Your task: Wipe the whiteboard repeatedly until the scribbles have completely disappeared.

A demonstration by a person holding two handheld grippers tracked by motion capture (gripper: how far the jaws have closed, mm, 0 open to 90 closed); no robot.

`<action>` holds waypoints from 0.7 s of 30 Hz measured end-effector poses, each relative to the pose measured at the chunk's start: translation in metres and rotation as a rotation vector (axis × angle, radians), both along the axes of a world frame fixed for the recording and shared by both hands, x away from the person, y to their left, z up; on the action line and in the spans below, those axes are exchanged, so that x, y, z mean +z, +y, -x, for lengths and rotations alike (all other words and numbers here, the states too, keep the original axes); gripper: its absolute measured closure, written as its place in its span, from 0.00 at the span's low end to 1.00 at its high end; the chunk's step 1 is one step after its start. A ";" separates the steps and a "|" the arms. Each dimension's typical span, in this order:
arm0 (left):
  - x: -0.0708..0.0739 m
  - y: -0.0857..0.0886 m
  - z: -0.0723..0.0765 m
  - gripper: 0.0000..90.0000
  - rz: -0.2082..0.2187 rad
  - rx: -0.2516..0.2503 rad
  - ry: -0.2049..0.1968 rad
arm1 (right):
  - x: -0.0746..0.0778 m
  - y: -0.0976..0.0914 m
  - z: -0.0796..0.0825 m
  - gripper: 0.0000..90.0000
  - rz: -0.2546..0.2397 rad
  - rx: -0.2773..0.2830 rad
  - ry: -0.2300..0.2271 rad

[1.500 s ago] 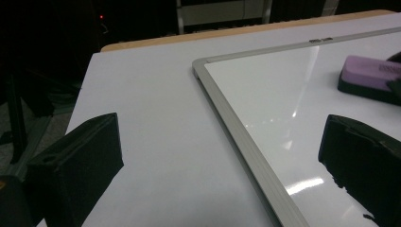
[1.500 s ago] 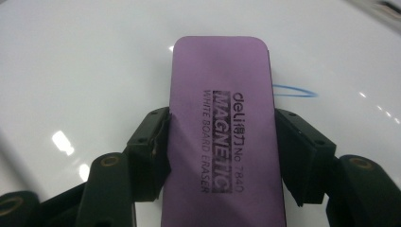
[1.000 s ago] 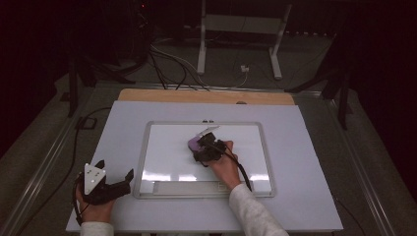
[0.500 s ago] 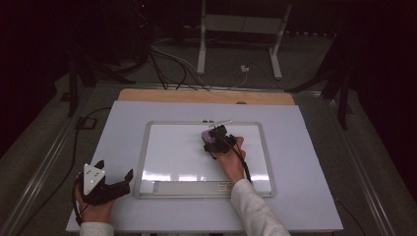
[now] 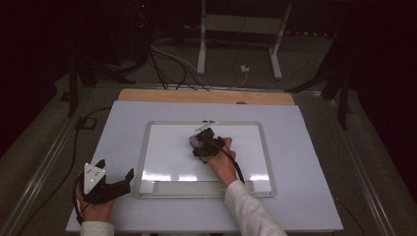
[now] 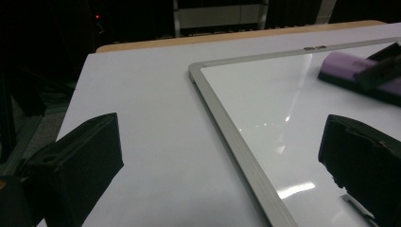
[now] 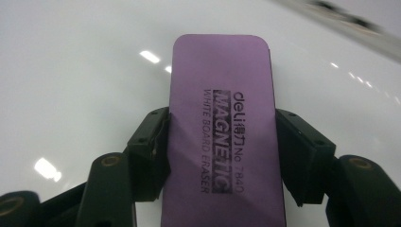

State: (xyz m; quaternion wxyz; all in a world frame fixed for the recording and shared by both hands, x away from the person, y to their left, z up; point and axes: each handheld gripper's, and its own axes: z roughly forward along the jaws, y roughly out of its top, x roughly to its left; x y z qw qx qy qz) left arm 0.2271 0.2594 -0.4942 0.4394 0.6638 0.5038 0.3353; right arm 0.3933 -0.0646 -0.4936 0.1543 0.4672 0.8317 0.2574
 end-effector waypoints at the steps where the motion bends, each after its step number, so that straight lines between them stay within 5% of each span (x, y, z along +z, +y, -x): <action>1: 0.000 0.001 0.000 0.01 0.002 0.002 -0.001 | 0.000 -0.008 -0.004 0.46 0.001 -0.038 -0.003; 5: 0.000 0.001 0.000 0.01 0.003 0.001 0.000 | 0.000 -0.036 -0.017 0.46 0.013 -0.171 -0.011; 8: -0.001 0.000 -0.001 0.01 -0.001 0.004 0.005 | 0.000 -0.039 -0.017 0.46 0.022 -0.190 -0.006; 12: 0.000 -0.002 -0.001 0.01 -0.004 0.001 0.001 | 0.000 -0.016 -0.006 0.46 0.012 -0.069 -0.001; 21: -0.002 0.002 -0.003 0.01 0.007 0.003 0.009 | -0.002 0.055 0.047 0.46 -0.033 0.212 -0.017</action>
